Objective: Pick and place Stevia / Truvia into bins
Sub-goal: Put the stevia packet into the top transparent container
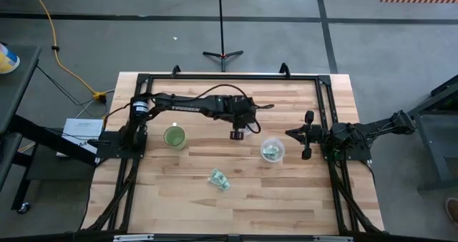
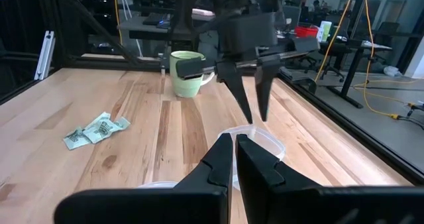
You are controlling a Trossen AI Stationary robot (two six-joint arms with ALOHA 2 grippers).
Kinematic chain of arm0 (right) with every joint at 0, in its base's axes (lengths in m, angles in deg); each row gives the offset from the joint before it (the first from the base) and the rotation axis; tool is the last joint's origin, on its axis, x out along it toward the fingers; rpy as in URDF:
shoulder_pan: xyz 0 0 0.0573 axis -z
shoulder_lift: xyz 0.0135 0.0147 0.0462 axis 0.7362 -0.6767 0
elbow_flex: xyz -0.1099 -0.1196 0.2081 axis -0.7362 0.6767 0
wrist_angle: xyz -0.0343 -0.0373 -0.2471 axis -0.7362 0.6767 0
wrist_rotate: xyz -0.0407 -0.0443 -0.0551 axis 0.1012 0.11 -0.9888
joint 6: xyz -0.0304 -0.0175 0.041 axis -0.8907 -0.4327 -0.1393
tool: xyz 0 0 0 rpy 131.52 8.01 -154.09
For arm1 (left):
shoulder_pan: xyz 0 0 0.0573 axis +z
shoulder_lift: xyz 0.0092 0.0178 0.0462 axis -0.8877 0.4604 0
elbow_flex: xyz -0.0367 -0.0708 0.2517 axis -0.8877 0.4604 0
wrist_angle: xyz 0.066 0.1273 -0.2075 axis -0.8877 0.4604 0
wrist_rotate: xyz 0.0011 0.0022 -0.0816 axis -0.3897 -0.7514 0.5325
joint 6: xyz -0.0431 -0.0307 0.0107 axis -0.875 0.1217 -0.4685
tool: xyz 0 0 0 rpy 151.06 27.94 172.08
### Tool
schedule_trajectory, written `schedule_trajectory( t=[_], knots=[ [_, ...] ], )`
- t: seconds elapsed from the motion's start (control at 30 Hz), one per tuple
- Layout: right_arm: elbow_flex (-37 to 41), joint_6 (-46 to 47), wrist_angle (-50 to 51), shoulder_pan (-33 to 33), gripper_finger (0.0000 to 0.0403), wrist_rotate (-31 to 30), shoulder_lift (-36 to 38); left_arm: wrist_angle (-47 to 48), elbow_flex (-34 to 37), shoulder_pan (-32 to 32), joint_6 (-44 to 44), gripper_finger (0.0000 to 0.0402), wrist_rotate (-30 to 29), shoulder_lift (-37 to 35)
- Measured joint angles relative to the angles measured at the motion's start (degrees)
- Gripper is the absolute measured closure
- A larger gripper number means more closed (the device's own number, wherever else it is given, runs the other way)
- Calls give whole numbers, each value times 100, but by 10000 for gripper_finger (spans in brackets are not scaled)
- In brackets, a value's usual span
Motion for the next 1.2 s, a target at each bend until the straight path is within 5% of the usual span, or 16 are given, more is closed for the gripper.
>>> schedule_trajectory(
  t=[0.33,0.53,0.83,1.2],
  knots=[
    [0,0,0,-1,391,-1,-2,296,7,-184,-407,197,116,-48],
    [0,0,1,0,391,-1,0,1437,-174,-716,-854,193,1026,-73],
    [0,0,0,-1,391,-1,0,2172,-184,-1709,-1840,193,915,-110],
    [0,0,-19,0,391,-181,-1,1514,5,-2630,-2115,192,1195,-88]
  ],
)
